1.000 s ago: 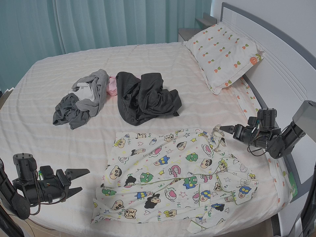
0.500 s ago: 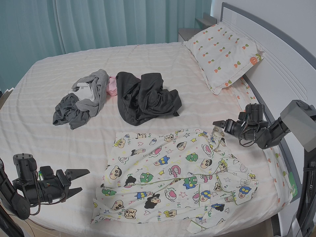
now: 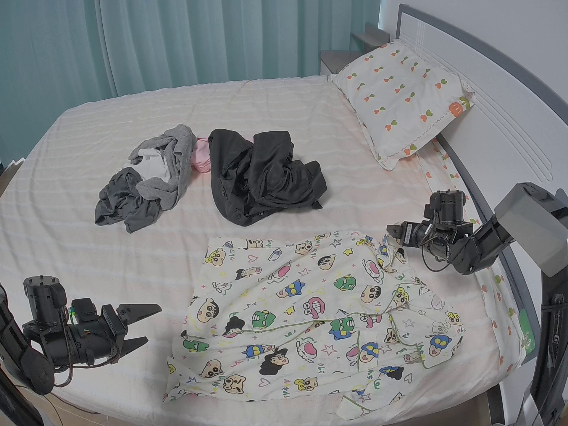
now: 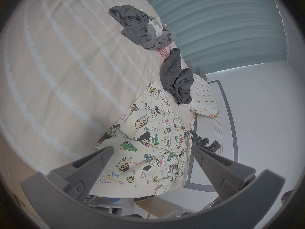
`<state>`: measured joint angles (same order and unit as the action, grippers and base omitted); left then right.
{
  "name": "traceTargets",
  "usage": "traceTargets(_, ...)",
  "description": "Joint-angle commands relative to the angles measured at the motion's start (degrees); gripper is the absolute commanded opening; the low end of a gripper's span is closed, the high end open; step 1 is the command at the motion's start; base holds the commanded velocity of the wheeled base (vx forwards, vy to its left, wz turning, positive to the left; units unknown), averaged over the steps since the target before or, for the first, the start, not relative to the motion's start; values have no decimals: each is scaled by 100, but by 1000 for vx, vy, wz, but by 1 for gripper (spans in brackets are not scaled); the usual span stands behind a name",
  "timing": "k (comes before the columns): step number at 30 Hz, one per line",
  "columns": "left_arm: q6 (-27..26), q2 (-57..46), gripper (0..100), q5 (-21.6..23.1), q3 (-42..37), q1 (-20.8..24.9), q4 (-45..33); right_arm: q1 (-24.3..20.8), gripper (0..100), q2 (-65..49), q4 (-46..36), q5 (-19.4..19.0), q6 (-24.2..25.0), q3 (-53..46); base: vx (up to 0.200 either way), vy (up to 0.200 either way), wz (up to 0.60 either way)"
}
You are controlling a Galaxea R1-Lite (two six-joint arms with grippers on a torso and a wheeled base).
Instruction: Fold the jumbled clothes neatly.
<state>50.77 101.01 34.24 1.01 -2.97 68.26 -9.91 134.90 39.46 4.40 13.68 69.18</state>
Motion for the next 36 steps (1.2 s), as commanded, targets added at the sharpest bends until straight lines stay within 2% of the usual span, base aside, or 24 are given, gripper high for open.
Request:
traceTargets(1,3,24,100,3,-57,7,4,-310,100,-807,-9,764,-93,-590,0,0,0)
traceTargets(2,3,15,100,3,-57,7,-5,-415,100,-913,-53,896,-93,-722,0,0,0)
traceTargets(6,11,15,100,-5,-66,7,-5,-784,100,-1150,-193,1010,82,-898,0,0,0)
traceTargets(11,29,6,100,-5,-66,7,-14,-1162,100,-1352,-1046,1054,926,-783,0,0,0)
traceTargets(12,29,6,100,-5,-66,7,-14,-1241,100,-1370,-1459,1036,1207,-713,0,0,0)
traceTargets(17,29,-2,100,-5,-66,7,-14,-1224,100,-974,-2092,1028,1867,-36,0,0,0)
traceTargets(30,38,-11,100,-5,-66,7,-14,-1153,100,45,-2883,1080,2341,1379,0,0,0)
traceTargets(33,38,-11,100,-5,-66,7,-14,-1118,100,203,-2962,1168,2350,1590,0,0,0)
traceTargets(36,38,-11,100,-5,-66,7,-14,-1057,100,476,-3006,1450,2394,1950,0,0,0)
